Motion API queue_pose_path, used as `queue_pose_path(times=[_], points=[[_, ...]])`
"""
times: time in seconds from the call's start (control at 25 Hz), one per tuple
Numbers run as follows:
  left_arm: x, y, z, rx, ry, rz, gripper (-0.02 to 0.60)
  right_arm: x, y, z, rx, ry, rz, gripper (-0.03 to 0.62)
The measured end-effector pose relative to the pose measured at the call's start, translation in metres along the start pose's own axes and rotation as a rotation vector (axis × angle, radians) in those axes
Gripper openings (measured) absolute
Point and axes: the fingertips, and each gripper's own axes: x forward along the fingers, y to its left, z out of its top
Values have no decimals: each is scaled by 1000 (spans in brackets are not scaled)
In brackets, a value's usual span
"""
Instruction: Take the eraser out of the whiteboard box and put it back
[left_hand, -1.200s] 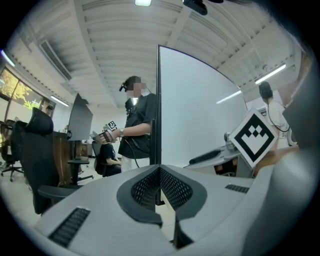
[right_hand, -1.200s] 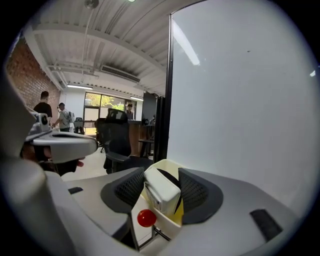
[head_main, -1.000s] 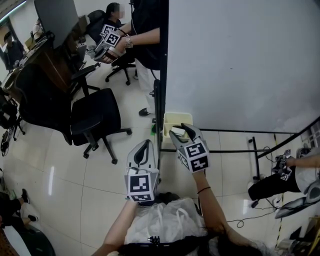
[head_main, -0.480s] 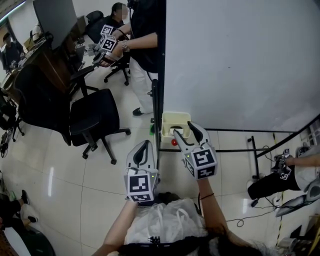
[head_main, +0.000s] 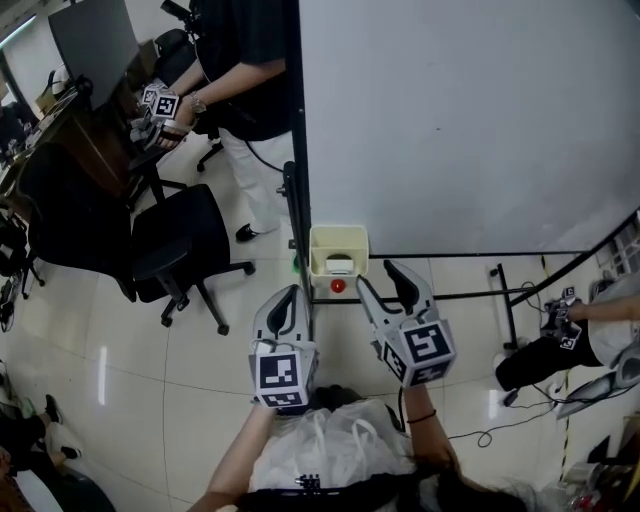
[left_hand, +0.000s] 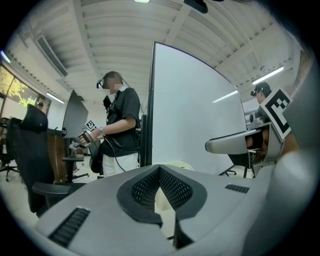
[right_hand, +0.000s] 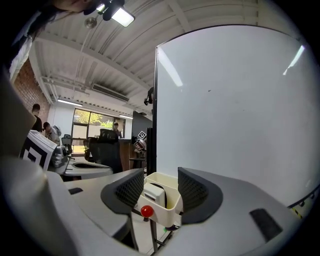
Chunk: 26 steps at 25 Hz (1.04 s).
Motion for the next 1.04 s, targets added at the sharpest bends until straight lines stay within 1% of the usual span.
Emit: queue_pose_path(times=[0.28, 0.64, 1.04], points=[[4, -8, -1, 8, -2, -10, 2, -5, -1, -13, 15, 22, -2, 224], [-5, 0, -2, 7, 4, 16, 3, -4, 9, -14, 20, 32, 20, 218], [-8, 6, -4, -1, 15, 41, 2, -3, 10, -17, 21, 48, 33, 218]])
